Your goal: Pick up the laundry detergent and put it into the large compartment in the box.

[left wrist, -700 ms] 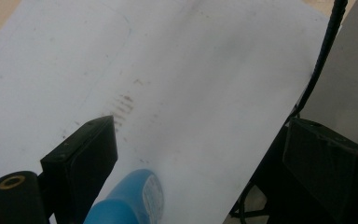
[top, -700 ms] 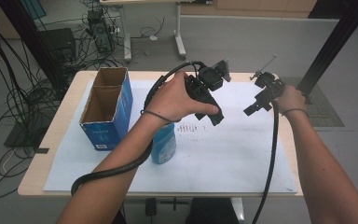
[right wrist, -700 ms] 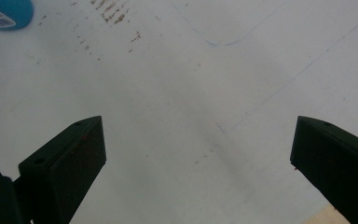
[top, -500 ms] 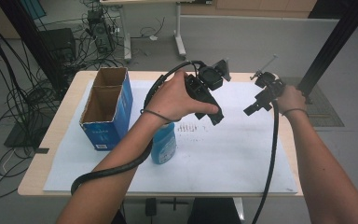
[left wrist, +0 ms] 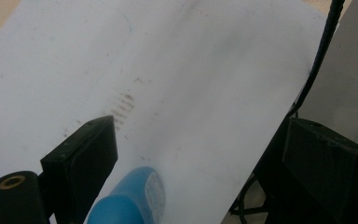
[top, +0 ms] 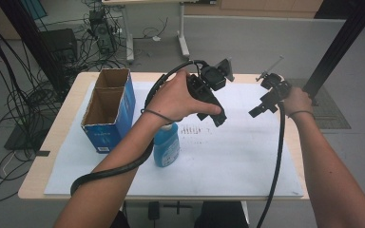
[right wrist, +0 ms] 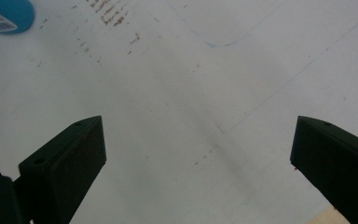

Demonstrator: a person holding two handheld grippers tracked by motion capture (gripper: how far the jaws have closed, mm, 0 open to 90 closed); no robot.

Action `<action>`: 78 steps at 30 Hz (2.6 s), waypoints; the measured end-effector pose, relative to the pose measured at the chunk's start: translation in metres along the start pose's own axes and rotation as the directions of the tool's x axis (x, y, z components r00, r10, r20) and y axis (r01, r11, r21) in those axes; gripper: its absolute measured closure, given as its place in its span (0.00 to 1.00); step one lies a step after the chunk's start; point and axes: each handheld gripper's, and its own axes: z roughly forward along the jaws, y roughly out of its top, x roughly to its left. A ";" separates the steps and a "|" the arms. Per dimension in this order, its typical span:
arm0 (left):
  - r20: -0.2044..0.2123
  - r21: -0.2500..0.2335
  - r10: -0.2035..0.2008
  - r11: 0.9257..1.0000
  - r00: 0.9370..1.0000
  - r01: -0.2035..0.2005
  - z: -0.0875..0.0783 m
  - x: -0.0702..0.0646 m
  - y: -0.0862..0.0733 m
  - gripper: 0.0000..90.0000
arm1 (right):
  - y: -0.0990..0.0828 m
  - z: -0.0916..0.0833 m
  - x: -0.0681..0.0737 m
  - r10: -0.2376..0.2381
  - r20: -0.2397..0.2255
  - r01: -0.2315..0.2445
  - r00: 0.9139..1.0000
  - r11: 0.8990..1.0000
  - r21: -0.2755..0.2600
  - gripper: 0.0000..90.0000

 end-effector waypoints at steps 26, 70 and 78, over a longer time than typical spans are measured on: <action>-0.024 -0.020 -0.042 0.999 0.999 0.042 -0.018 0.016 -0.013 0.11 | 0.004 0.005 0.000 -0.004 -0.004 0.005 1.000 1.000 0.009 0.03; -0.062 -0.012 -0.172 0.985 0.983 0.172 -0.028 0.058 -0.070 0.11 | 0.005 0.006 0.000 0.006 0.005 -0.006 1.000 1.000 0.020 0.03; -0.057 -0.009 -0.177 0.984 0.983 0.176 -0.026 0.059 -0.074 0.11 | 0.005 0.006 0.000 0.008 -0.001 -0.008 1.000 1.000 0.015 0.03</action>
